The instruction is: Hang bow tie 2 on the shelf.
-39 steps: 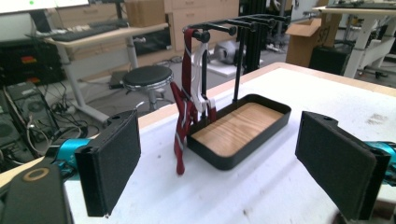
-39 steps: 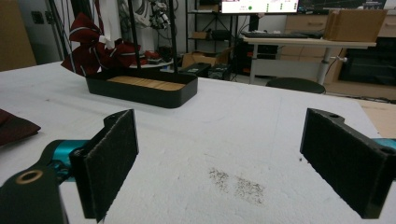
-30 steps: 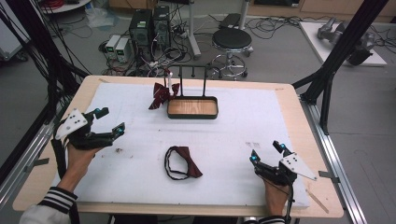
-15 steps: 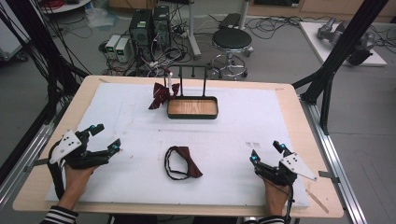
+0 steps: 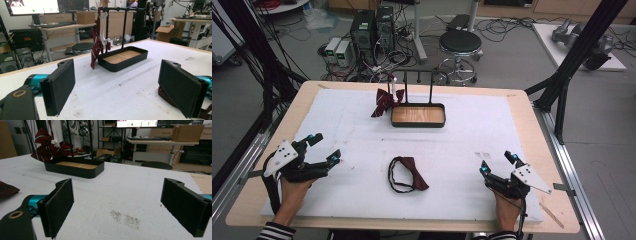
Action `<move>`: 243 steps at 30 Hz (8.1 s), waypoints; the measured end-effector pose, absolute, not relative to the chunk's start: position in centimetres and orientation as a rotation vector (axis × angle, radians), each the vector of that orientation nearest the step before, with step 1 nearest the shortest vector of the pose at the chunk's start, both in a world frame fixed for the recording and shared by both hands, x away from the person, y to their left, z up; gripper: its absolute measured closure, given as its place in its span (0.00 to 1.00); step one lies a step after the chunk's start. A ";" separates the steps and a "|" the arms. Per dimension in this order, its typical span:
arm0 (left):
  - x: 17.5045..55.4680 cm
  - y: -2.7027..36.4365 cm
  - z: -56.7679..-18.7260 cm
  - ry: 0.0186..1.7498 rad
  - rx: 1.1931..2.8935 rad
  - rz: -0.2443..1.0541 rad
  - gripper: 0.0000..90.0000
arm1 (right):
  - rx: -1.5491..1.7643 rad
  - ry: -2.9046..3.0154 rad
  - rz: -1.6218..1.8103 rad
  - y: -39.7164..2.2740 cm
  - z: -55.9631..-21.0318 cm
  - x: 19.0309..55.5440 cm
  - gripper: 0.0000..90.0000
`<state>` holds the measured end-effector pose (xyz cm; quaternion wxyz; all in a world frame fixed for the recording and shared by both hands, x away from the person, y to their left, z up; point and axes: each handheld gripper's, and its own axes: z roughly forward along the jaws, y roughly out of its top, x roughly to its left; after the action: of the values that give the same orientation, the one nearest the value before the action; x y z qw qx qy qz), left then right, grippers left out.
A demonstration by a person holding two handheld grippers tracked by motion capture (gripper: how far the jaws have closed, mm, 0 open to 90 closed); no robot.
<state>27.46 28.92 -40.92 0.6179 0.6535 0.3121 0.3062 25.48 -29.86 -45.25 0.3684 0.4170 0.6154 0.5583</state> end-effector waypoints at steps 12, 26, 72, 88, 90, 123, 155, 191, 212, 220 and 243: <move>27.5 28.2 -38.9 0.661 1.535 0.644 0.12 | 1.072 1.580 1.438 -29.9 -45.3 25.5 0.12; 29.2 25.1 -36.6 0.541 1.693 0.530 0.10 | 1.077 1.579 1.447 -29.9 -45.3 25.4 0.12; 34.2 13.5 -35.5 0.173 2.128 0.329 0.15 | 1.078 1.567 1.462 -30.0 -45.3 25.4 0.12; 35.4 11.4 -38.1 0.120 2.257 0.244 0.18 | 1.069 1.565 1.460 -30.1 -45.3 25.4 0.12; 35.6 11.3 -38.3 0.121 2.271 0.236 0.18 | 1.075 1.567 1.461 -30.1 -45.3 25.4 0.12; 36.2 9.6 -41.7 0.069 2.452 0.172 0.33 | 1.079 1.555 1.475 -30.2 -45.3 25.4 0.12; 36.3 8.8 -41.7 -0.017 2.468 0.189 0.61 | 1.082 1.551 1.480 -30.3 -45.3 25.4 0.12; 37.0 9.8 -40.5 0.248 2.390 0.139 0.93 | 1.085 1.552 1.480 -30.3 -45.3 25.3 0.12; 38.0 12.2 -38.5 0.527 2.116 0.207 0.93 | 1.079 1.551 1.479 -30.3 -45.3 25.4 0.12; 38.2 12.6 -38.2 0.600 2.031 0.208 0.93 | 1.078 1.551 1.477 -30.3 -45.3 25.4 0.12; 38.8 13.1 -37.1 0.781 1.759 0.339 0.94 | 1.085 1.552 1.477 -30.3 -45.3 25.4 0.12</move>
<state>38.77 13.14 -37.09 0.5594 0.7462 0.3312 0.1438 25.36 -30.26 -45.31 0.3615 0.4214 0.6025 0.5734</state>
